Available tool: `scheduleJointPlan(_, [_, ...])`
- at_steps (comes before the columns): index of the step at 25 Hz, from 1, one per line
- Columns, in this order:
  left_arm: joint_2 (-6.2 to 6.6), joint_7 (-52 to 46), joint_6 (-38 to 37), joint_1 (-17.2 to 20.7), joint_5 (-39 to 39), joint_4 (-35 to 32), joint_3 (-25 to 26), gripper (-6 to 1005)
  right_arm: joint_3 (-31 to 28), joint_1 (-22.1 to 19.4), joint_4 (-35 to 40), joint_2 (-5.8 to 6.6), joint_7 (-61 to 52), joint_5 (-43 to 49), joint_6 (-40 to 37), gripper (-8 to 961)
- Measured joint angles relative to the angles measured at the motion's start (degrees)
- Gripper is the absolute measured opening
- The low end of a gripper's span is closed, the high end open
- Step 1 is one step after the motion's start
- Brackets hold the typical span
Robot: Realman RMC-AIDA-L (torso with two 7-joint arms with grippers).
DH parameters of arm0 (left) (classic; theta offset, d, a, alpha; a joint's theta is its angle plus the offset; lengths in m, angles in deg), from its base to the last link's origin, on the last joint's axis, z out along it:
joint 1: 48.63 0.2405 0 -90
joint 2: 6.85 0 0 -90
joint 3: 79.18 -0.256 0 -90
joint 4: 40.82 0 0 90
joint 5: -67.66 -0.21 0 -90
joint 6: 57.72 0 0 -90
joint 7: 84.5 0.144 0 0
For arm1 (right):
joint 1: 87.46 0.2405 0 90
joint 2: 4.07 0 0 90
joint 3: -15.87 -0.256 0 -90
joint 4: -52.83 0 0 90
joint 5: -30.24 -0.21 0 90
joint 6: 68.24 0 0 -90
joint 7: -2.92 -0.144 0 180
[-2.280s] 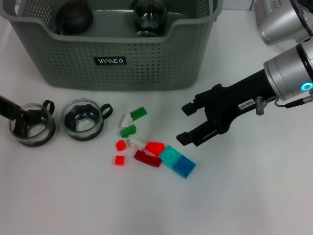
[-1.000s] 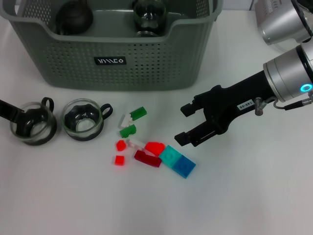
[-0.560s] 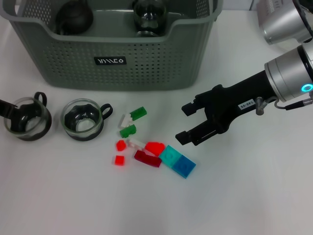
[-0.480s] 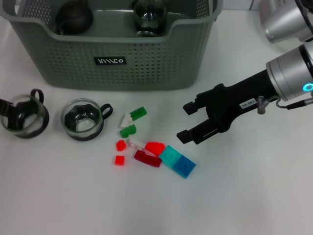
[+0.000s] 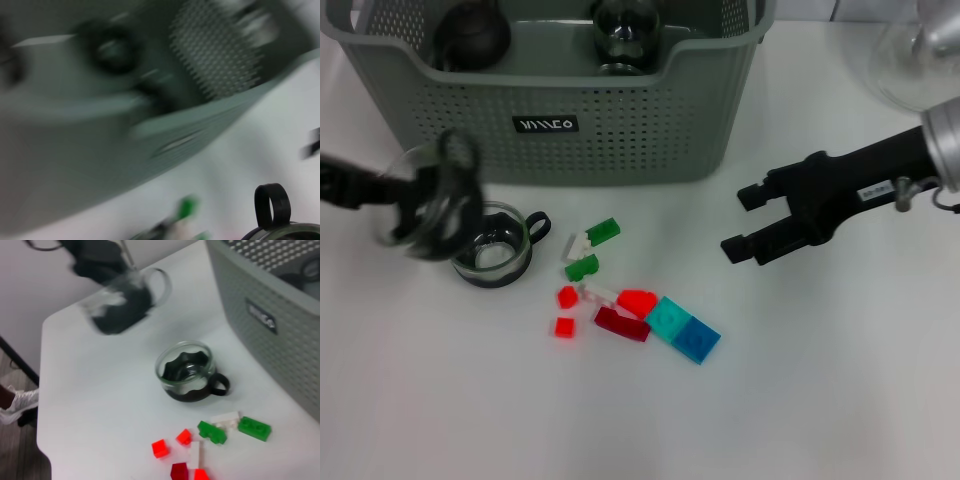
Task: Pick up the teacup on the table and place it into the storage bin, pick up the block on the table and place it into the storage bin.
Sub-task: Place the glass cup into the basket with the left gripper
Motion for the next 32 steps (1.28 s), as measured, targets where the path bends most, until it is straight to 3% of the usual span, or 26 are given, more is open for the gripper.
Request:
scheduleJointPlan(5, [0.51, -2.6, -3.4, -1.2, 13.2, -0.3, -3.8, 43, -2.5, -0.2, -0.1, 0.32, -1.1, 0.1, -1.9, 930])
scheduleJointPlan(10, [3.62, -5.6, -3.5, -5.1, 25.4, 0.4, -9.3, 43, -4.3, -0.5, -0.1, 0.43, -2.8, 0.1, -2.3, 931])
scheduleJointPlan(13, [5.64, -5.2, -2.0, -9.7, 26.1, 2.6, -9.2, 42, -4.7, -0.7, -0.1, 0.33, -3.7, -0.1, -2.3, 931])
scheduleJointPlan(17, [8.70, -4.0, 6.4, -16.7, 20.6, 9.0, -11.1, 42, -5.2, -0.8, -0.1, 0.00, -4.4, -0.2, -2.3, 931])
scheduleJointPlan(20, [10.28, -4.2, 15.6, -22.1, 11.6, 15.2, -13.7, 42, -5.4, -0.8, -0.1, 0.01, -4.6, -0.2, -2.1, 930])
scheduleJointPlan(21, [10.28, -4.2, 15.6, -22.1, 11.6, 15.2, -13.7, 42, -5.5, -0.8, -0.1, 0.04, -4.6, -0.2, -2.1, 930])
scheduleJointPlan(23, [10.72, -5.2, 23.0, -27.9, 2.0, 21.7, -15.0, 42, -5.7, -0.8, -0.1, 0.20, -4.6, -0.1, -1.9, 930])
scheduleJointPlan(24, [10.72, -5.2, 23.0, -27.9, 2.0, 21.7, -15.0, 42, -5.8, -0.8, -0.1, 0.27, -4.6, 0.0, -1.8, 930])
scheduleJointPlan(26, [10.68, -6.3, 28.4, -32.4, -4.8, 27.4, -16.7, 42, -6.0, -0.8, -0.1, 0.36, -4.6, 0.1, -1.9, 930])
scheduleJointPlan(32, [9.61, -10.3, 40.8, -37.7, -16.2, 36.0, -21.2, 41, -5.9, -0.6, -0.1, 0.36, -4.7, 0.1, -2.3, 928])
